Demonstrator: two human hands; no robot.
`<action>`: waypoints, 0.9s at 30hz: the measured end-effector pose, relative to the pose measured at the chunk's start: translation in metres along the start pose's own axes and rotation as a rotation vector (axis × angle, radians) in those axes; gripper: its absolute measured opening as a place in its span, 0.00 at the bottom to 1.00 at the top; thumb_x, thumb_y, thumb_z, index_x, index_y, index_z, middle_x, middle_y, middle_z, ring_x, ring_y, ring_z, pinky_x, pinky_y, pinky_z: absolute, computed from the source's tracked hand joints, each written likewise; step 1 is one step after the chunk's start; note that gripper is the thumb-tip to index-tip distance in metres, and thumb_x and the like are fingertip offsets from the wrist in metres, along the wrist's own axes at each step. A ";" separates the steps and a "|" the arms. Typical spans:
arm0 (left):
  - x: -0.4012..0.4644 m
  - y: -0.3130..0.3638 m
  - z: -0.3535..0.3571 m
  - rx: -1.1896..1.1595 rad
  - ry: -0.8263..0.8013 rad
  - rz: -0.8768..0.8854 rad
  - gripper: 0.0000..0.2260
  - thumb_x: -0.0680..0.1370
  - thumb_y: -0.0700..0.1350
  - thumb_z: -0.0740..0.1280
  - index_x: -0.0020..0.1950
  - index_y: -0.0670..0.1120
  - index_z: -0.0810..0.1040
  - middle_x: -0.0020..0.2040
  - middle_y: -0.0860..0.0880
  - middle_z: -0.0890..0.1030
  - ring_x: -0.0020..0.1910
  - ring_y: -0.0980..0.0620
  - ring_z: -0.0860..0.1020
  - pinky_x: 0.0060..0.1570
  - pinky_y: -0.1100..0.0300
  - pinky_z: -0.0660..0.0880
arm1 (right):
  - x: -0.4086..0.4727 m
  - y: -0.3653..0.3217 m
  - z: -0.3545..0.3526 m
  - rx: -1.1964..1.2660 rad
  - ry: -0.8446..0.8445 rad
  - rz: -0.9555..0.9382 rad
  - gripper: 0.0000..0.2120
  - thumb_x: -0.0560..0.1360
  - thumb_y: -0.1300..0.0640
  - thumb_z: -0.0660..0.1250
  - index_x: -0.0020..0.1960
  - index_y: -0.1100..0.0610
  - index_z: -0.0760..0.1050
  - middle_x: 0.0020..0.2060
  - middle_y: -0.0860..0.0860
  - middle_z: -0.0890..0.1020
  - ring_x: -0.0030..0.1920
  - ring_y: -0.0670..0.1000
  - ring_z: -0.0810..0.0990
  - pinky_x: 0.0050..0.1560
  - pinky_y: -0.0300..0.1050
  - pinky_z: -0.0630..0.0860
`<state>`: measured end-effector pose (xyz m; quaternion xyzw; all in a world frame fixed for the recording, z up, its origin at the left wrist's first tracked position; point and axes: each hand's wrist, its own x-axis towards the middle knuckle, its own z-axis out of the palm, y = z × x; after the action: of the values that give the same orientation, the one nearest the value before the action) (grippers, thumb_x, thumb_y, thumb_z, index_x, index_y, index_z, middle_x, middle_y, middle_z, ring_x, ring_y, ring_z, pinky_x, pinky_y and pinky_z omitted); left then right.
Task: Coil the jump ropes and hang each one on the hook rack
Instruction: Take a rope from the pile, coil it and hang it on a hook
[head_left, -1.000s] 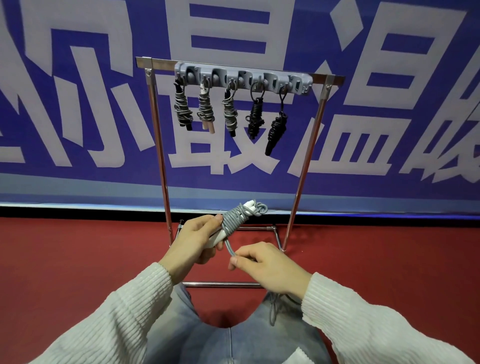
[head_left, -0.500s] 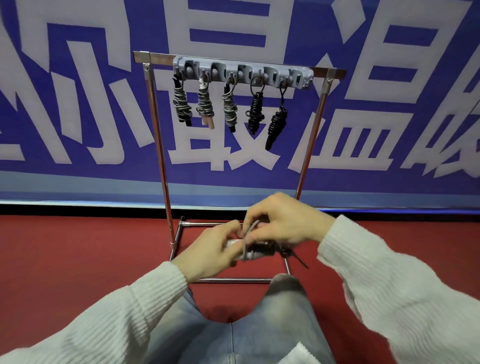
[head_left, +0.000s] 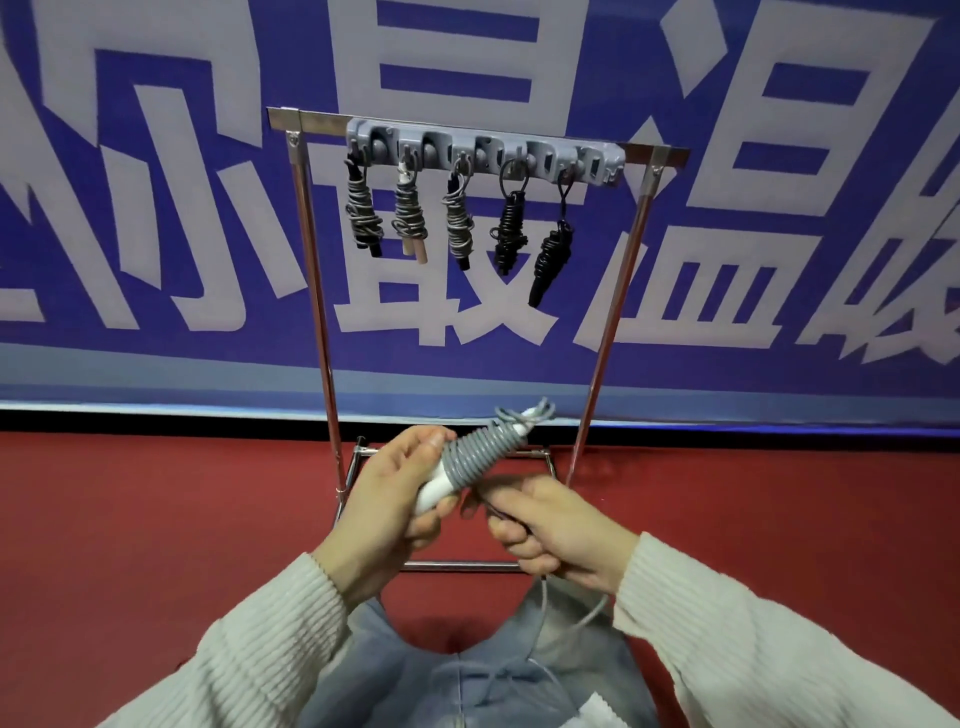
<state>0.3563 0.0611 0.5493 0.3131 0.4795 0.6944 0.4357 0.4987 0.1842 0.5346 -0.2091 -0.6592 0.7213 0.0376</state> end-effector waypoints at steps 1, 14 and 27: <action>0.004 -0.002 -0.003 -0.005 0.049 -0.013 0.10 0.85 0.49 0.60 0.57 0.42 0.71 0.28 0.43 0.71 0.17 0.57 0.58 0.18 0.70 0.54 | -0.002 0.000 0.003 -0.108 0.040 -0.041 0.16 0.85 0.49 0.59 0.45 0.49 0.82 0.28 0.47 0.64 0.23 0.42 0.56 0.21 0.36 0.53; 0.019 -0.049 -0.023 1.004 -0.048 0.270 0.08 0.81 0.54 0.63 0.44 0.56 0.68 0.32 0.49 0.81 0.27 0.50 0.76 0.33 0.54 0.75 | -0.005 -0.068 -0.016 -1.410 0.044 -0.320 0.10 0.77 0.42 0.70 0.50 0.47 0.83 0.41 0.47 0.86 0.44 0.51 0.83 0.46 0.51 0.78; -0.015 -0.003 -0.009 0.080 -0.214 -0.118 0.16 0.83 0.58 0.61 0.49 0.45 0.72 0.24 0.46 0.70 0.16 0.57 0.60 0.19 0.69 0.54 | 0.023 -0.017 -0.006 -0.256 -0.066 -0.142 0.10 0.77 0.56 0.65 0.37 0.56 0.72 0.24 0.42 0.72 0.24 0.40 0.67 0.27 0.33 0.64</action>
<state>0.3559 0.0445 0.5430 0.3737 0.4750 0.6104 0.5120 0.4765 0.1992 0.5450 -0.1412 -0.7597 0.6335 0.0401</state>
